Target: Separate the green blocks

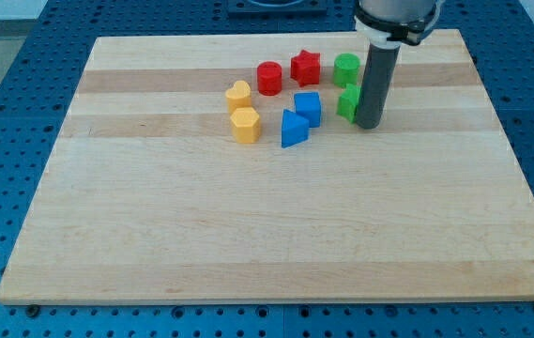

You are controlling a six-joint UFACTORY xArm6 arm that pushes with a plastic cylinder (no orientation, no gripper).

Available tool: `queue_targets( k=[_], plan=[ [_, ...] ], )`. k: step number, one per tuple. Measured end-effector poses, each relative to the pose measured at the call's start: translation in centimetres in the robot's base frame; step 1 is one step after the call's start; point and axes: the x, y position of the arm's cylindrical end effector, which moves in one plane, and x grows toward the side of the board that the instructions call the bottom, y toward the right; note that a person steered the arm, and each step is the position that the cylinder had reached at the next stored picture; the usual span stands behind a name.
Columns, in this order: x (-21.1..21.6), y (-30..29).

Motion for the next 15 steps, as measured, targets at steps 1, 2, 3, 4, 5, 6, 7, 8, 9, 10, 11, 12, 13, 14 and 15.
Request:
queue_targets(
  k=[1,2,3,4,5,6,7,8,9,10,11,12,13,14,15],
  plan=[
    [-0.1,0.0],
    [0.5,1.2],
    [1.4,7.3],
    [0.4,9.4],
    [-1.9,9.4],
    [-4.3,9.3],
    [-6.3,8.6],
    [-6.3,8.6],
    [-6.5,8.6],
    [-6.5,8.3],
    [-6.6,6.2],
    [-6.6,3.4],
    [-6.7,1.8],
    [-6.7,0.5],
    [-6.7,-0.5]
  ],
)
